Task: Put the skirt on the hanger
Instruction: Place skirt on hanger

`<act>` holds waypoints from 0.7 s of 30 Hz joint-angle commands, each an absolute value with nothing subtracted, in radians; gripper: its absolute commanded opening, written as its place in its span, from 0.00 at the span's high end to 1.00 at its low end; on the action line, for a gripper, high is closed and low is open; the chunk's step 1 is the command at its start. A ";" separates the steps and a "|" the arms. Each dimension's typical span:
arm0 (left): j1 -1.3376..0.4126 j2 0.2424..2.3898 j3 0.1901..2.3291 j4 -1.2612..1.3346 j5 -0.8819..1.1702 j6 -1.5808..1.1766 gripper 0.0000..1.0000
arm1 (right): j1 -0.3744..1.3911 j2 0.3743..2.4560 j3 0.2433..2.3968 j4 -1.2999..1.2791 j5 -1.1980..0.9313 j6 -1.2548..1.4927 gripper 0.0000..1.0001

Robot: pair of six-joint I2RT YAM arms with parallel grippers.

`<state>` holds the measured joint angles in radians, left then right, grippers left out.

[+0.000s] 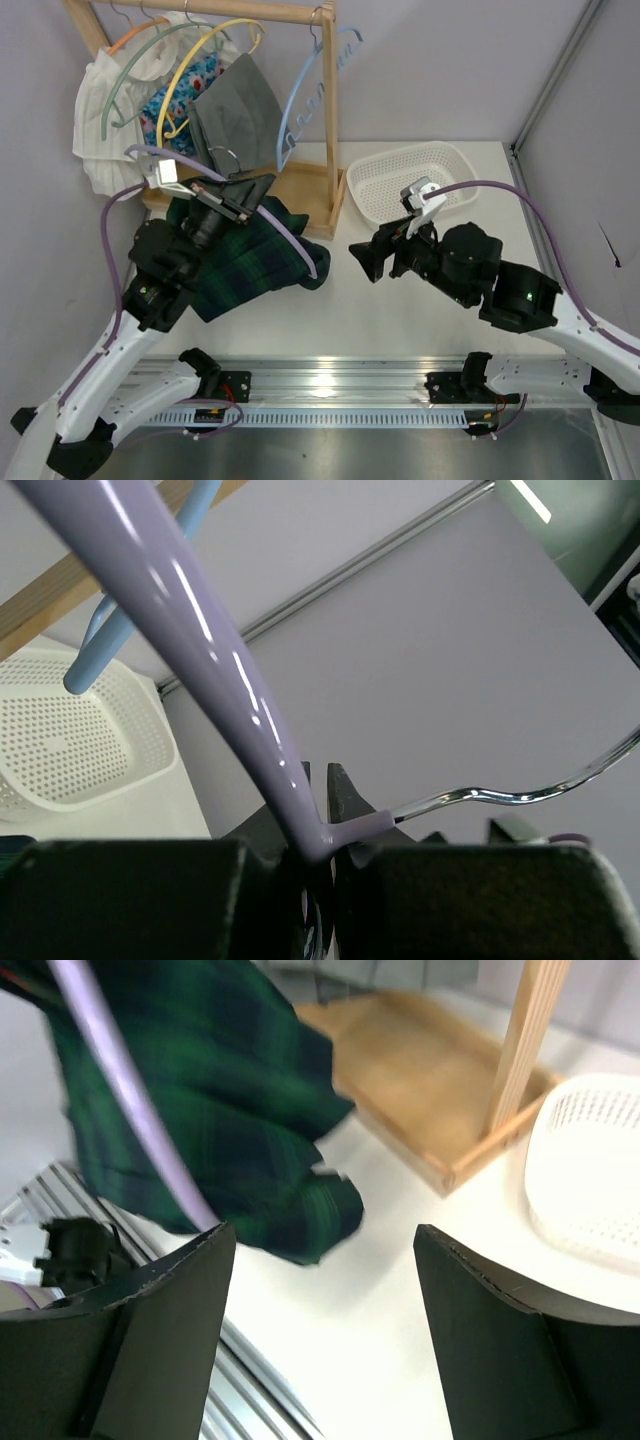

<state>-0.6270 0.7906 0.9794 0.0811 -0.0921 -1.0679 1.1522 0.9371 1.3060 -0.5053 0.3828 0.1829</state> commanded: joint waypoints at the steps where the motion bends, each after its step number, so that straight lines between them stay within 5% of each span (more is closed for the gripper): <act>1: -0.562 0.746 1.078 0.065 0.050 -1.134 1.00 | 1.117 0.908 1.252 -0.500 0.325 0.253 0.21; 9: -0.439 0.733 1.036 0.009 0.238 -1.267 1.00 | 1.126 0.877 1.166 -0.243 0.019 0.154 0.18; 21: -0.439 0.810 1.054 0.098 0.374 -1.284 1.00 | 1.155 1.112 1.264 -0.107 -0.110 0.098 0.22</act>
